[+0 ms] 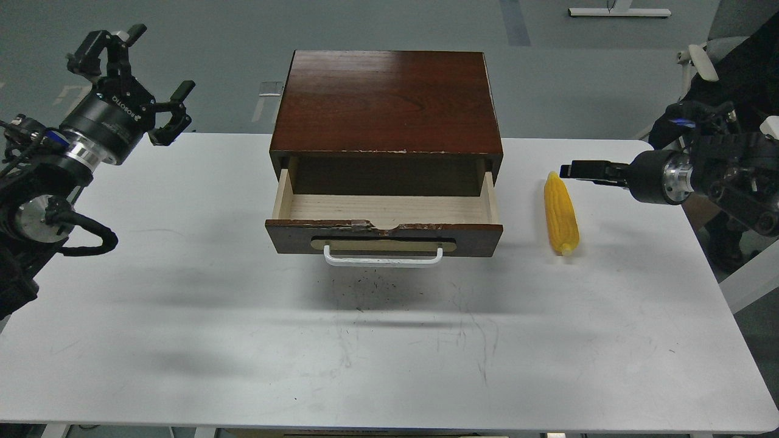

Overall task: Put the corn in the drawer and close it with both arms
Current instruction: 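Move the right gripper toward the yellow corn cob beside the drawer, then close the right gripper around the yellow corn cob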

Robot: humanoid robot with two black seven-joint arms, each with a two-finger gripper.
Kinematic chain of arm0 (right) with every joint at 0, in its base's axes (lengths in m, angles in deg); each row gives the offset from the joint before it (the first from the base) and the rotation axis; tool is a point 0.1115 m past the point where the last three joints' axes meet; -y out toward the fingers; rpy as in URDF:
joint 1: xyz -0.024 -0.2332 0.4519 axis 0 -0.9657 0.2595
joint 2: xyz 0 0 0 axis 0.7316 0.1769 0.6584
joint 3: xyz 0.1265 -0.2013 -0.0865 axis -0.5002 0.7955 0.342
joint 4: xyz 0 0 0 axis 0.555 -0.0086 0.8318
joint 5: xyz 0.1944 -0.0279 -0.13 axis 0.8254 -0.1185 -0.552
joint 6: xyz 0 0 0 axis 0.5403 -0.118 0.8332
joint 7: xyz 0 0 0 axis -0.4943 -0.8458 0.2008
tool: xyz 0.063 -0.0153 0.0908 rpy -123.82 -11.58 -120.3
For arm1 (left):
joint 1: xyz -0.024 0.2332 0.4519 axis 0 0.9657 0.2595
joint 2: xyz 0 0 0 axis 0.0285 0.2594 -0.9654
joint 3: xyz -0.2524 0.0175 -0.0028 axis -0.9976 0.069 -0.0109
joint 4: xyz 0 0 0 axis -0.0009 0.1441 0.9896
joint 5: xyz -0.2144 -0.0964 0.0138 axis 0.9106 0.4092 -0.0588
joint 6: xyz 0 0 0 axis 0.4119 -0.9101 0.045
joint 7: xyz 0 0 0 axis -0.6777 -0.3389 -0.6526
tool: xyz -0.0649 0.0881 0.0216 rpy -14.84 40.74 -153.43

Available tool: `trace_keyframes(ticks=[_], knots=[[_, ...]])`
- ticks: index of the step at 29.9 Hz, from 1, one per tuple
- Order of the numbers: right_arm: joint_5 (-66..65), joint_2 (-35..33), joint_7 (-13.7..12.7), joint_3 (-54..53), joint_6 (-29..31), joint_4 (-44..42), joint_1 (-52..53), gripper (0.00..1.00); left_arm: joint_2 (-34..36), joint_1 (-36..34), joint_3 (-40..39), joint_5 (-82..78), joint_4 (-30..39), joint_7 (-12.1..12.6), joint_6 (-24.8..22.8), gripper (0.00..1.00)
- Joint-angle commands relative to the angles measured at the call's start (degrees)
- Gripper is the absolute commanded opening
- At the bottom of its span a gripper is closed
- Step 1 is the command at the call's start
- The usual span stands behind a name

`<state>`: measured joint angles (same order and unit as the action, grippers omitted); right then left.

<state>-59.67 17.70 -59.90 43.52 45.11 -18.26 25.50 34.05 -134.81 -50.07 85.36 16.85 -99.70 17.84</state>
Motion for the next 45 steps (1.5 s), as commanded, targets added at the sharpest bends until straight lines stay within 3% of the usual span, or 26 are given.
trace_keyframes(ticks=[1, 22, 30, 34, 36, 38, 41, 45], knots=[[-0.01, 3.74, -0.02, 2.30, -0.24, -2.59, -1.07, 1.00, 0.00, 0.12, 0.06, 0.00, 0.08, -0.06, 0.00, 1.00], [0.17, 6.91, -0.02, 9.33, -0.50, -6.55, -4.06, 1.00, 0.00, 0.39, 0.32, 0.00, 0.17, -0.06, 0.00, 1.00], [0.52, 7.17, -0.02, 8.98, -0.59, -6.55, -4.59, 0.93, 0.17, 0.39, 0.15, 0.00, 0.70, -0.06, 0.00, 1.00], [0.61, 7.26, -0.02, 8.98, -0.50, -6.46, -5.12, 0.79, 0.35, 0.39, 0.23, 0.00, 0.70, -0.06, 0.00, 1.00], [0.69, 7.09, -0.02, 8.98, -0.42, -6.28, -5.12, 0.64, 0.35, 0.30, 0.23, 0.00, 0.70, -0.06, 0.00, 1.00], [0.78, 6.74, -0.02, 9.16, -0.24, -5.85, -5.12, 0.32, 0.44, 0.39, 0.23, 0.00, 0.70, -0.06, 0.00, 1.00], [0.78, 6.56, -0.02, 9.33, -0.24, -5.67, -4.94, 0.04, 0.52, 0.30, 0.23, 0.00, 0.70, -0.06, 0.00, 1.00], [1.05, 6.30, -0.02, 8.89, -0.41, -5.40, -4.07, 0.00, 0.70, 0.30, 0.23, 0.00, 0.70, -0.06, 0.00, 1.00]])
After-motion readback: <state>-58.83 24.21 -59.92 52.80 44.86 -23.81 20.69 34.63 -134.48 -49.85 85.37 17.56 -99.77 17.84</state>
